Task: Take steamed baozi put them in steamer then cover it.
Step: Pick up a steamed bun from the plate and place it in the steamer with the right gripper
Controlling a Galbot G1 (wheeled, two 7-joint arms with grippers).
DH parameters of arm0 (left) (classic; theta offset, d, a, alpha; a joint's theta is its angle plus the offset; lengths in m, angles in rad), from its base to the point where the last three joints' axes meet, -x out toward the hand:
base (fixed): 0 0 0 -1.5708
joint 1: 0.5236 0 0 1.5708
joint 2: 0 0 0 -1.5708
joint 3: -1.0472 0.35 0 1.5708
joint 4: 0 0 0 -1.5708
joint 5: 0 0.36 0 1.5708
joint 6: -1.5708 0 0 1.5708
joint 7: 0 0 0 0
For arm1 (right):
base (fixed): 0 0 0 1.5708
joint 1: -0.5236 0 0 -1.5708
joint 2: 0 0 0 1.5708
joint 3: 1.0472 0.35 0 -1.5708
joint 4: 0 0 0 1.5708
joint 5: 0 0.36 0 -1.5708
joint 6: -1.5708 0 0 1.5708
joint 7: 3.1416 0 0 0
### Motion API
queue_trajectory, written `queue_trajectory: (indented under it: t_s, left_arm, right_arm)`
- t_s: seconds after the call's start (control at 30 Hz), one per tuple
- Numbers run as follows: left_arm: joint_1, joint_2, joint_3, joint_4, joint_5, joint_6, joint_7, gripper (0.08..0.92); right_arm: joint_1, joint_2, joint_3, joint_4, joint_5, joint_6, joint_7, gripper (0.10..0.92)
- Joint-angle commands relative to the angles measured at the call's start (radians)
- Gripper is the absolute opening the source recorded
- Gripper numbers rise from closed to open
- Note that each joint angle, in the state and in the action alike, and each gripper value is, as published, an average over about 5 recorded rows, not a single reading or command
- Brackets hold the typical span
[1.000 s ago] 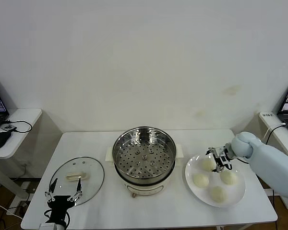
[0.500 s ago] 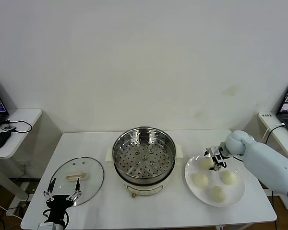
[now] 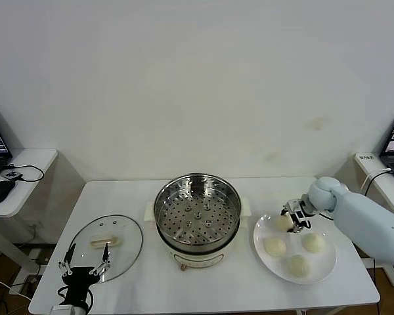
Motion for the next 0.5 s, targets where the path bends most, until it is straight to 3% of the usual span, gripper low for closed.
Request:
queue_trajectory:
  t_s: [0.03,0.23,0.5]
  left_arm:
    - [0.0,0.001,0.0,0.0,-0.004,0.001,0.001,0.823]
    - [-0.002,0.01,0.004,-0.001,-0.018,0.001,0.001,0.823]
    - [-0.005,0.025,0.005,-0.003,-0.036,0.0,0.002,0.823]
  right_arm:
    - [0.11,-0.076,-0.068,0.089,0.093,-0.005,-0.016,0.653]
    - [0.332,-0.118,-0.163,0.168,0.235,-0.016,-0.026,0.658]
    - [0.668,0.04,-0.382,0.182,0.389,-0.001,-0.006,0.662]
